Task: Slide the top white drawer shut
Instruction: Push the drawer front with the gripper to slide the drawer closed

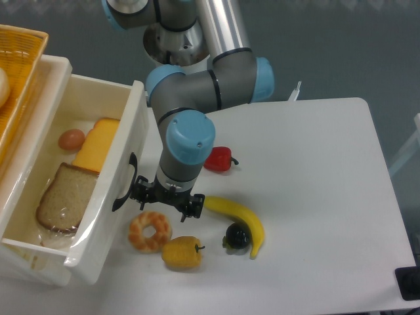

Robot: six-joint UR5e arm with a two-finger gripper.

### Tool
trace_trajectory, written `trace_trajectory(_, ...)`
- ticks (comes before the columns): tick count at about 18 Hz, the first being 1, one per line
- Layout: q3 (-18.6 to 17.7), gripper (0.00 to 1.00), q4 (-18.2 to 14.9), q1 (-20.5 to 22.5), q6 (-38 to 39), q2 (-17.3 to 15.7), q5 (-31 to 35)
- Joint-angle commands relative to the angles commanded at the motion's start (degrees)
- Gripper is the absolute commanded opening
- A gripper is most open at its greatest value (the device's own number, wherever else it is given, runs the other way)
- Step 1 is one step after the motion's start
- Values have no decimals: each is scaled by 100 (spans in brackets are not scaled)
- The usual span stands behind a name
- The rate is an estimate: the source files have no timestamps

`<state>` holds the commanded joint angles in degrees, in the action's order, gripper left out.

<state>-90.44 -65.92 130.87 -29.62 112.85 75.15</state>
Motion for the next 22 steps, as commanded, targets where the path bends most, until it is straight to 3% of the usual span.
trace_trajectory(10,-9,100,0,-79,-17,-35,-140)
trace_trajectory(22,-9,100,26,-475,-167,-158,-105)
